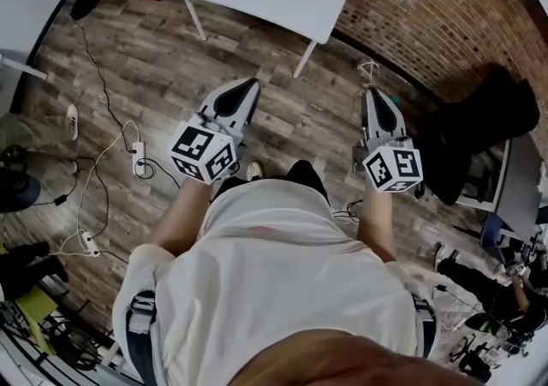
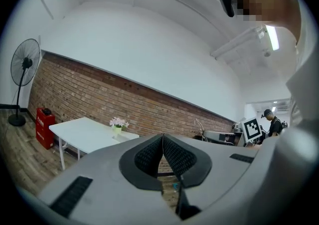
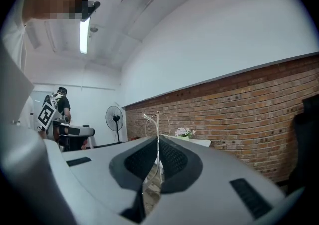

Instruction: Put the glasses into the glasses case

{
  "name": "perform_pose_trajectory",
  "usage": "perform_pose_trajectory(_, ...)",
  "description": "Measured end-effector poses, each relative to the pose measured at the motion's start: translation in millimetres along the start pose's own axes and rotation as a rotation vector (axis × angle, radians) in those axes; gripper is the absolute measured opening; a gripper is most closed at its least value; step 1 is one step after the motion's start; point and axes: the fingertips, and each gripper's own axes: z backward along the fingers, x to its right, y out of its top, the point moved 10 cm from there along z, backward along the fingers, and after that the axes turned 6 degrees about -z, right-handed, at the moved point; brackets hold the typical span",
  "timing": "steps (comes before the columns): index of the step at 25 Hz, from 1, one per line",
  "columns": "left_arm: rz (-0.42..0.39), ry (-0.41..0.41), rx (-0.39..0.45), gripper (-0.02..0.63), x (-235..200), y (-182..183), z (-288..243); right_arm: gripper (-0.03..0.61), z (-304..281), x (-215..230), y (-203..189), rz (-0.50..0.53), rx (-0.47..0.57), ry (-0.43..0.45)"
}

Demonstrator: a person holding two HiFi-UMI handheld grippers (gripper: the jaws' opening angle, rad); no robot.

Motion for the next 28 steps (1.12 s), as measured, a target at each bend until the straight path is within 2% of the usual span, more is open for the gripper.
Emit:
perform_pose_trajectory(7,0.017,0.004,0.001,0.017,-26.2,-1.4,-21.5,0.063,-40.2,11.4,3.9,0.003,-0.025,0.012)
perform_pose_trajectory(11,0.018,0.053,0.000,0.017,-45.8,-2.7,-28.9,0.063,-75.0,19.6,1.2,-0.008,-0.037,0.060)
perform_pose_trajectory(16,0.003,0.134,-0.003,0.017,-78.4,4.7,-46.6,0.063,-132.2,34.7,12.3,-0.040,0.000,0.118)
perform_pose_trajectory(20,-0.014,0.170,-0.006,0.017,-101.4,19.8,-78.8,0.063,-171.9,57.1,22.9,-0.059,0.001,0.136)
perform_pose_trajectory(28,-0.028,0.193,-0.015,0.017,-135.1,40.9,-163.7,0.063,-243.9,117.2,41.3,-0.072,-0.019,0.149)
